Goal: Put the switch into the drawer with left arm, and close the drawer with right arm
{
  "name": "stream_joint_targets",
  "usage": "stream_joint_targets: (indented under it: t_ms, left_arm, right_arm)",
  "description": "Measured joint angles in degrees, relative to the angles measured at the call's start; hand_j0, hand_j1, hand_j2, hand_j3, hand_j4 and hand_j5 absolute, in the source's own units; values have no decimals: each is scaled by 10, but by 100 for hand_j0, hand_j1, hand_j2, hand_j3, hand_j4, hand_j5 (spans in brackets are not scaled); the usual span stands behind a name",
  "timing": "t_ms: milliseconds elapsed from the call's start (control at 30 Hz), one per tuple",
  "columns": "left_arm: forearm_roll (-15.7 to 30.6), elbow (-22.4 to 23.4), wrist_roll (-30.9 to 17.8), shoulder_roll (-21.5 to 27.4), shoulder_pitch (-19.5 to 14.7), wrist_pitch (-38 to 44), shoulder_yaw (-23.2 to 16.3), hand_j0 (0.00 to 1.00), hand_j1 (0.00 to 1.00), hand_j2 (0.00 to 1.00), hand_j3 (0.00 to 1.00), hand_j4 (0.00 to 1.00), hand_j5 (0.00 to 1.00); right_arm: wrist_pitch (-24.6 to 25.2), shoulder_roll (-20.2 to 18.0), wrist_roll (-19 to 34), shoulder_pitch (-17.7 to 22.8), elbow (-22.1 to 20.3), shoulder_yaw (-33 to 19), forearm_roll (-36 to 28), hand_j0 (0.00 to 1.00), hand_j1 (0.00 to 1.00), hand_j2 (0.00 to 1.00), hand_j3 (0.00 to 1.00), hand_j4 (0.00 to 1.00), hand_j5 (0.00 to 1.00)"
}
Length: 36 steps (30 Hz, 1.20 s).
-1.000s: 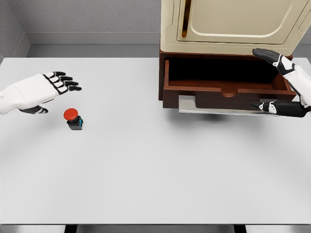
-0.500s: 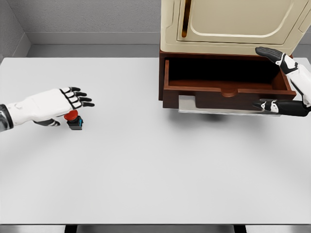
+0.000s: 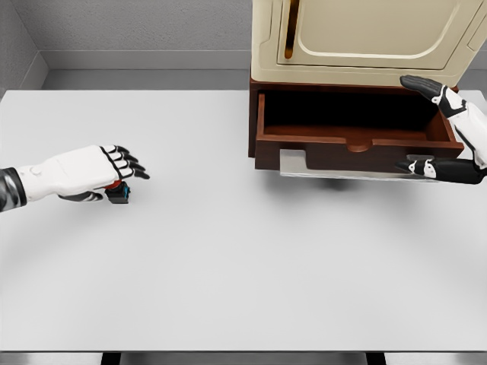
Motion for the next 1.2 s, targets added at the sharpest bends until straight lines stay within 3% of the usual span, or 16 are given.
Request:
stream_joint_targets:
  t_ms: [567, 667, 967, 1200]
  left_arm:
    - [1, -1, -4, 8, 1, 0, 0, 76, 76, 76, 76, 76, 76]
    - [0, -2, -5, 8, 0, 0, 0, 67, 67, 67, 67, 67, 67]
    - [1, -1, -11, 8, 0, 0, 0, 60, 60, 60, 60, 60, 60]
    - [2, 0, -17, 8, -1, 0, 1, 46, 46, 46, 46, 46, 46]
  right_arm:
    - [0, 0, -1, 3, 0, 0, 0, 100, 100, 100, 100, 100, 100]
    - [0, 0, -1, 4, 0, 0, 0, 100, 100, 100, 100, 100, 100]
    - [0, 0, -1, 4, 0, 0, 0, 100, 100, 100, 100, 100, 100]
    - [0, 0, -1, 4, 0, 0, 0, 100, 100, 100, 100, 100, 100]
